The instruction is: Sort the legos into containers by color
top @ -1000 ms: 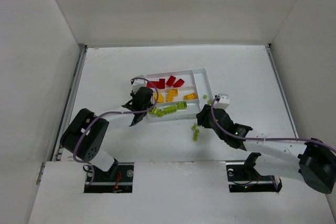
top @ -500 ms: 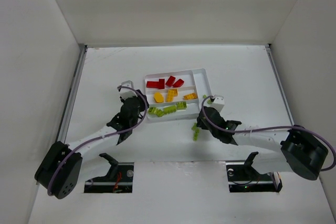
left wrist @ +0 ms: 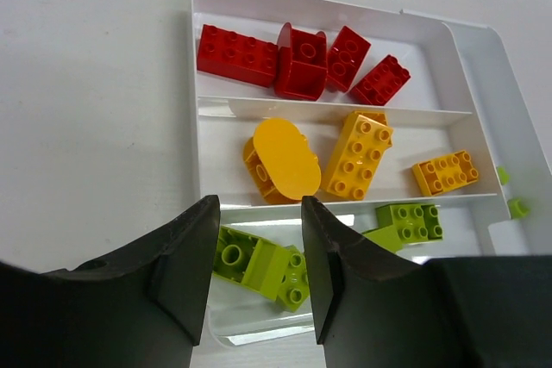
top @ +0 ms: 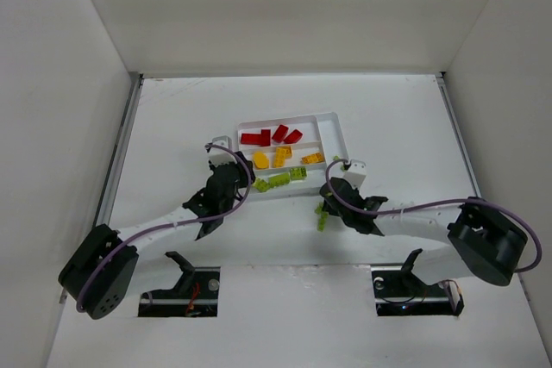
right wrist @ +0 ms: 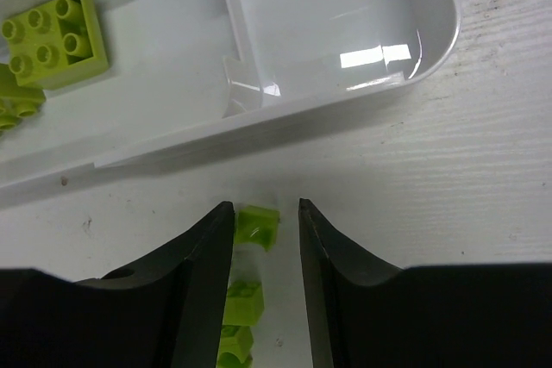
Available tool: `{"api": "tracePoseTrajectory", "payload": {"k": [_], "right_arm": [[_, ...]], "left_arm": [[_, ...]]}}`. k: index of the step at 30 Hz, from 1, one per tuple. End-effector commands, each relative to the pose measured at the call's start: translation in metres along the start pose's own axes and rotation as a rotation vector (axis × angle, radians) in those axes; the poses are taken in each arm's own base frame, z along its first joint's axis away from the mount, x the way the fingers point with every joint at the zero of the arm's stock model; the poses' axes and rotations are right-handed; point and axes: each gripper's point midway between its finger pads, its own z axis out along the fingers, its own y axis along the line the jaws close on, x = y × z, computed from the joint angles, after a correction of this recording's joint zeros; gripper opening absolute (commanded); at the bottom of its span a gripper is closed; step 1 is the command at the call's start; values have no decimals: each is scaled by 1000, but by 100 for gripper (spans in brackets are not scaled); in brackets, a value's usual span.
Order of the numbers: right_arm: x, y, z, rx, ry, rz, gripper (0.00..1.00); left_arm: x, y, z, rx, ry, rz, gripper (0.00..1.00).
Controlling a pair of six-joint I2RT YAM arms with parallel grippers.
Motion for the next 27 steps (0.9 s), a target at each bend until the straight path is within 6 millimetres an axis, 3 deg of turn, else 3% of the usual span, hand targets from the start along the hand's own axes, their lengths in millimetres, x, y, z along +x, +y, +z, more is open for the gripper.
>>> {"api": "tracePoseTrajectory", "payload": {"k": [1, 5, 9, 12, 17, 19, 23, 27], "right_arm": [[-8, 8, 0, 6, -21, 33, 40], [-4, 7, 0, 6, -10, 32, 36], [-2, 7, -2, -6, 2, 31, 25], [-13, 10, -9, -28, -27, 47, 21], [-56, 24, -39, -100, -111, 49, 21], [-86, 21, -45, -101, -174, 56, 22], [-138, 12, -36, -70, -270, 84, 23], [-166, 22, -5, -75, -294, 80, 25]], "left_arm": [[-21, -18, -4, 61, -70, -33, 40], [-21, -19, -6, 69, -78, -37, 40], [-21, -20, -6, 72, -74, -36, 40], [-20, -28, -8, 98, -74, -35, 41], [-17, -76, -27, 308, -51, 1, 41], [-12, -99, -38, 409, -40, 24, 42], [4, -124, -44, 491, -3, 78, 44], [29, -141, -43, 521, 55, 141, 46]]}}
